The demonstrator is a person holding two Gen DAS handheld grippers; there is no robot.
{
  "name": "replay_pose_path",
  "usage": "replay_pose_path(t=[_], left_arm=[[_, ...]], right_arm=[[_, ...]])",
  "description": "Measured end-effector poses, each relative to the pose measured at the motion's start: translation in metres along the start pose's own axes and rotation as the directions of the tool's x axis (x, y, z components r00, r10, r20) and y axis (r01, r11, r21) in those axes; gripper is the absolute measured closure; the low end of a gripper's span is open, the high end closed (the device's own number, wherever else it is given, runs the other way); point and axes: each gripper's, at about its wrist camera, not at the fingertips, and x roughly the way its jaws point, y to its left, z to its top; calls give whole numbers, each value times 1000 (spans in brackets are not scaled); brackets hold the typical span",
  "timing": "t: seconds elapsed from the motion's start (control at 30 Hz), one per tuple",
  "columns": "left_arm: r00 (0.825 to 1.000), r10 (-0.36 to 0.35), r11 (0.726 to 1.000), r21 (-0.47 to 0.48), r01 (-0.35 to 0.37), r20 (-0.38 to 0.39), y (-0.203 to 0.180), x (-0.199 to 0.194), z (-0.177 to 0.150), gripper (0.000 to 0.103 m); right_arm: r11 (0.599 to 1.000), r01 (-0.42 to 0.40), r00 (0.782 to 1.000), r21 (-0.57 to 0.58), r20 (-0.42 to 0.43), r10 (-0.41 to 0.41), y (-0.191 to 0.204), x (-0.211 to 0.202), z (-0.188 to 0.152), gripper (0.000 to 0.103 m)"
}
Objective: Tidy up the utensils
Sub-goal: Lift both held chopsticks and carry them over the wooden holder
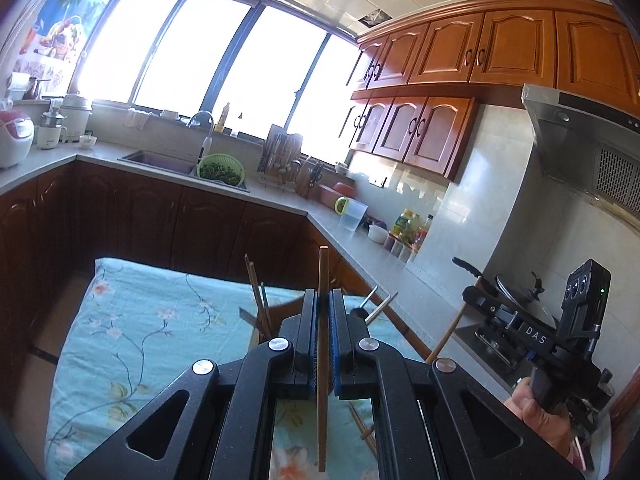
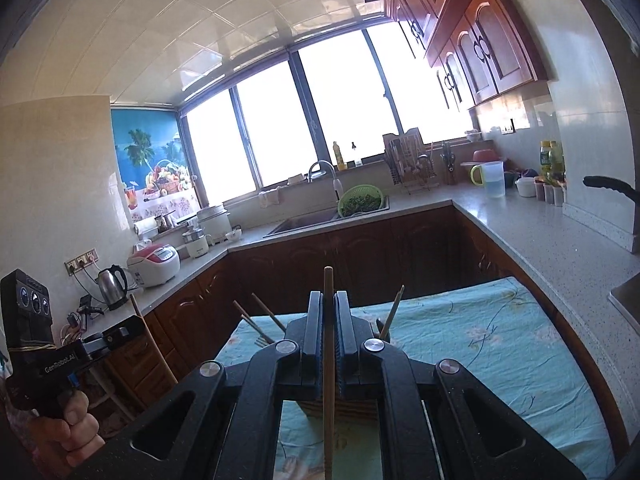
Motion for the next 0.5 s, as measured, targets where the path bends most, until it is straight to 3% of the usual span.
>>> replay_pose_path(t=[0.27, 0.5], left_arm=[[995, 20, 997, 69, -26, 97, -6, 48, 39, 100], [988, 68, 992, 99, -82, 137, -1, 109, 40, 100]], right_arm=[[1000, 24, 996, -13, 84, -22, 1, 38, 44, 98], [999, 48, 994, -9, 98, -47, -6, 80, 52, 98]])
